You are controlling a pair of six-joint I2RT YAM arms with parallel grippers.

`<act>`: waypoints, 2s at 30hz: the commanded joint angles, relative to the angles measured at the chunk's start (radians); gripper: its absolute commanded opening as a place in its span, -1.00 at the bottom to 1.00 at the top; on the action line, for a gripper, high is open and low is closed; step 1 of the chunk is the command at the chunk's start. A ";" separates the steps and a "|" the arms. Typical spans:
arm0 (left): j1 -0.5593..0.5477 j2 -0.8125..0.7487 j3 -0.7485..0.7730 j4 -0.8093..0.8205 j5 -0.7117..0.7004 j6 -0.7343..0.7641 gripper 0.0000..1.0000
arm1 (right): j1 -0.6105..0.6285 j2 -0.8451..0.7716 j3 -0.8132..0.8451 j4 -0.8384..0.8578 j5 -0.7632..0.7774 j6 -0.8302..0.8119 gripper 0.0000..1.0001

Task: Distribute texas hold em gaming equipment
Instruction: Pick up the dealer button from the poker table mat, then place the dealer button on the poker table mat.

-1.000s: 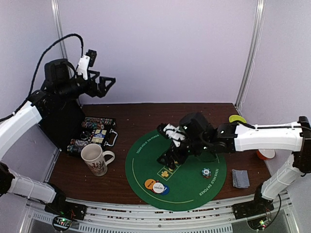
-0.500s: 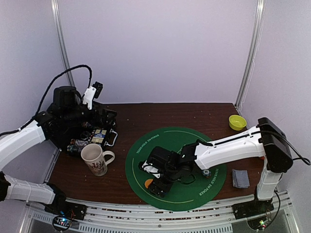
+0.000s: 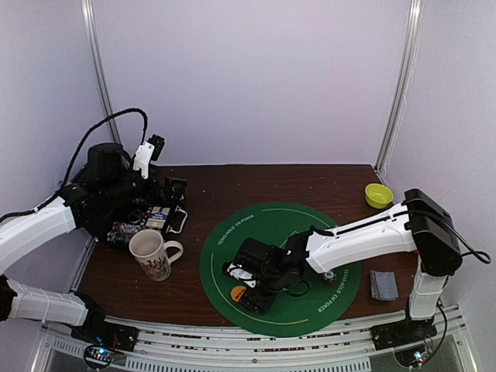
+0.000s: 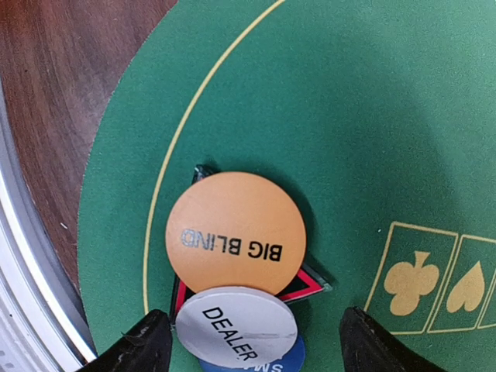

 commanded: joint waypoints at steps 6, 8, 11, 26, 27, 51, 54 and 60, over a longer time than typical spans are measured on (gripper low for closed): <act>0.003 0.009 -0.021 0.060 -0.007 0.037 0.96 | 0.002 0.020 -0.005 0.001 0.018 -0.008 0.49; 0.003 0.004 -0.028 0.064 -0.008 0.040 0.96 | 0.002 0.026 -0.006 0.004 0.022 -0.009 0.43; 0.004 0.001 -0.034 0.066 -0.007 0.045 0.97 | 0.002 0.041 0.002 0.010 0.018 -0.009 0.35; 0.003 -0.002 -0.041 0.068 -0.008 0.065 0.96 | 0.002 0.020 0.029 -0.037 0.002 0.005 -0.14; 0.003 -0.004 -0.041 0.068 -0.008 0.065 0.97 | 0.002 0.017 0.032 -0.044 0.002 0.005 -0.15; 0.004 -0.013 -0.051 0.072 -0.001 0.074 0.96 | -0.187 -0.263 0.000 -0.134 0.091 0.158 -0.28; 0.003 -0.012 -0.052 0.073 -0.002 0.074 0.97 | -0.297 -0.356 -0.078 -0.191 0.150 0.233 -0.29; 0.003 -0.015 -0.053 0.075 0.000 0.076 0.97 | -0.475 -0.519 -0.240 -0.350 0.230 0.380 -0.29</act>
